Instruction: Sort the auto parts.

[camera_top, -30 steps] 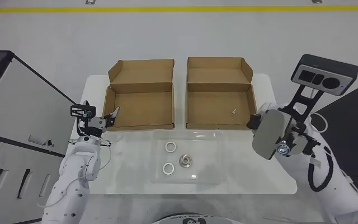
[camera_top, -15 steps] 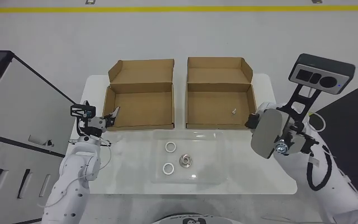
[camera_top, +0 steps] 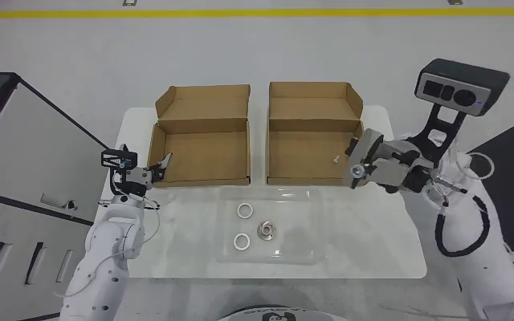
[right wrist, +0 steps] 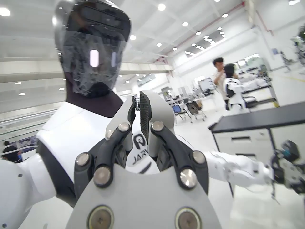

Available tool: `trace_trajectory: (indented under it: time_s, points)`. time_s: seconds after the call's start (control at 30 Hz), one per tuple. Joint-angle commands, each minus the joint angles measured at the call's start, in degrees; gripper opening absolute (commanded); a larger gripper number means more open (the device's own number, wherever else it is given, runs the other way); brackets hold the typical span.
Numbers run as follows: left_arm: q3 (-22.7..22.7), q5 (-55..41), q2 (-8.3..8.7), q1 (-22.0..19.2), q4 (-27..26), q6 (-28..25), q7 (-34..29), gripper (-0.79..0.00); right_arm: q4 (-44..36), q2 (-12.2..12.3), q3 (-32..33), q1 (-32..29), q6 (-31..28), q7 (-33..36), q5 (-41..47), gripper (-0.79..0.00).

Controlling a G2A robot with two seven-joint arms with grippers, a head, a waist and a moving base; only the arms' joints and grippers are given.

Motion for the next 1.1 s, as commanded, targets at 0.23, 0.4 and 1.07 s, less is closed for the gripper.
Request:
trace_trajectory:
  time_s: [0.23, 0.4, 1.07]
  points:
    - [0.0, 0.0, 0.0, 0.0, 0.0, 0.0, 0.0, 0.0, 1.8, 3.1, 18.2, -3.3, 16.8, 14.7, -13.7, -0.785]
    - [0.0, 0.0, 0.0, 0.0, 0.0, 0.0, 0.0, 0.0, 0.3, 4.8, 25.9, -5.1, 22.3, 23.5, -27.2, -0.785]
    - [0.0, 0.0, 0.0, 0.0, 0.0, 0.0, 0.0, 0.0, 1.2, 8.9, 14.9, 1.8, 22.0, 34.1, -65.4, -0.785]
